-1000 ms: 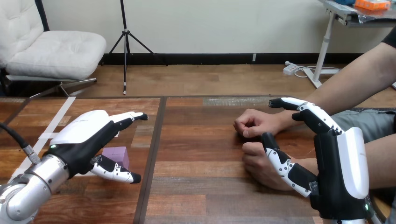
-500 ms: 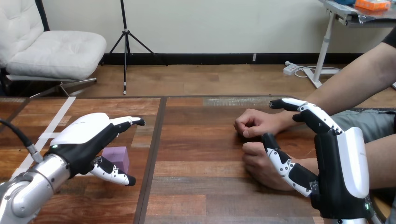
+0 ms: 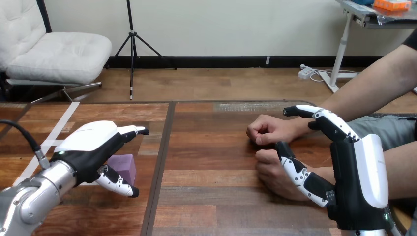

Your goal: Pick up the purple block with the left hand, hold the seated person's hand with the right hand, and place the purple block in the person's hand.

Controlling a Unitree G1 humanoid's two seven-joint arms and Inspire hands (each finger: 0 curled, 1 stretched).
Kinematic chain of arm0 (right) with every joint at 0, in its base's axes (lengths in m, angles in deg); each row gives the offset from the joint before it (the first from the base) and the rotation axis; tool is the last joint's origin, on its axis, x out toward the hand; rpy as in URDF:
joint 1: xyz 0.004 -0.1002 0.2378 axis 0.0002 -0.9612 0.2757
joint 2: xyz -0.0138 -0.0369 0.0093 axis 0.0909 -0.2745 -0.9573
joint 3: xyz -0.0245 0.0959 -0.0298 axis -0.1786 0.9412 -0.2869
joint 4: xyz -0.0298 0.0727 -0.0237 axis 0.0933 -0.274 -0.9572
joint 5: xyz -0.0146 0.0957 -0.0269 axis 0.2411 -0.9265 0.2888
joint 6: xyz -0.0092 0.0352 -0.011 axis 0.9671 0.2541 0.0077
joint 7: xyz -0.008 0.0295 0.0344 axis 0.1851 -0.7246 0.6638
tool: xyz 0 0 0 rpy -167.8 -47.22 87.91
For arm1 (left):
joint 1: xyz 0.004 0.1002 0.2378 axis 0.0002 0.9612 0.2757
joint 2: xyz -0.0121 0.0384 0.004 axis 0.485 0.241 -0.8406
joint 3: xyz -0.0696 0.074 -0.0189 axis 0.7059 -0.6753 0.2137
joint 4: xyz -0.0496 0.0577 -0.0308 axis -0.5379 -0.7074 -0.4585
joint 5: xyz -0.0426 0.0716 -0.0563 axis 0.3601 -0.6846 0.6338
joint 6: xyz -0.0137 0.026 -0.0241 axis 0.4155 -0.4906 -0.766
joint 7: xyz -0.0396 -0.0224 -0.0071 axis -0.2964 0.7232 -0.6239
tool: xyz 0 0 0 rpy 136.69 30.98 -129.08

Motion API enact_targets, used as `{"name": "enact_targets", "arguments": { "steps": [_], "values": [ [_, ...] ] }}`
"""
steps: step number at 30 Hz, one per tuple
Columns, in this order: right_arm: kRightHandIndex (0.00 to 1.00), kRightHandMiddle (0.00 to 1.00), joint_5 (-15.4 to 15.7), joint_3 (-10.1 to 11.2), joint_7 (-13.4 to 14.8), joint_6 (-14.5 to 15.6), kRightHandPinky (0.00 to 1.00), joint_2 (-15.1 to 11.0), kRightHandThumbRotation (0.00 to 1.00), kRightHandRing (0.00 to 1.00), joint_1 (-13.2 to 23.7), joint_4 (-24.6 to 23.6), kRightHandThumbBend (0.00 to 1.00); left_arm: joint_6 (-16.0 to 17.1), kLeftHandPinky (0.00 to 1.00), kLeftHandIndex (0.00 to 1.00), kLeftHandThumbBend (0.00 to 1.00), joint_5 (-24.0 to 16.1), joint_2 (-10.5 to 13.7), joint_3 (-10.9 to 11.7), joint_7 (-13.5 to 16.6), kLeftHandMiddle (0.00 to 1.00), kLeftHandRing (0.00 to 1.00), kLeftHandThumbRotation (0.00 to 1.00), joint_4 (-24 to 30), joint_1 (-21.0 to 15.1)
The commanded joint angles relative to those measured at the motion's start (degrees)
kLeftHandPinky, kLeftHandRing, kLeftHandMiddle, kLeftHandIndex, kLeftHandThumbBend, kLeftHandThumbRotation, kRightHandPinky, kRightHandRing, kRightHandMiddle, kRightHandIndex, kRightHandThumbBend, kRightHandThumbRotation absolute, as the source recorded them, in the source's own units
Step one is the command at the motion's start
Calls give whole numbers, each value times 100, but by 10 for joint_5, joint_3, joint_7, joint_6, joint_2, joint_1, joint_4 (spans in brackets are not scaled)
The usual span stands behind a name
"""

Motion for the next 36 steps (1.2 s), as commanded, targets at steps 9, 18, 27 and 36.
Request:
{"name": "enact_targets", "arguments": {
  "steps": [9, 18, 27, 36],
  "values": [
    [66, 72, -5, 7, -3, 6, 66, -4, 0, 74, 35, -24, 40, -10, 95, 91, 78, -35, 23, -17, 31, 94, 95, 17, -19, -58],
    [66, 72, -2, 7, -5, 13, 66, -3, 0, 75, 32, -29, 40, -18, 97, 92, 78, -52, 25, -28, 38, 95, 96, 23, -25, -64],
    [66, 72, 0, 7, -2, 14, 67, -5, 0, 75, 32, -29, 40, -17, 99, 93, 77, -61, 24, -35, 56, 97, 99, 26, -39, -68],
    [66, 72, 4, 8, -1, 13, 68, -7, 0, 74, 32, -28, 40, -8, 100, 95, 76, -69, 26, -47, 82, 98, 100, 31, -60, -75]
  ]
}}
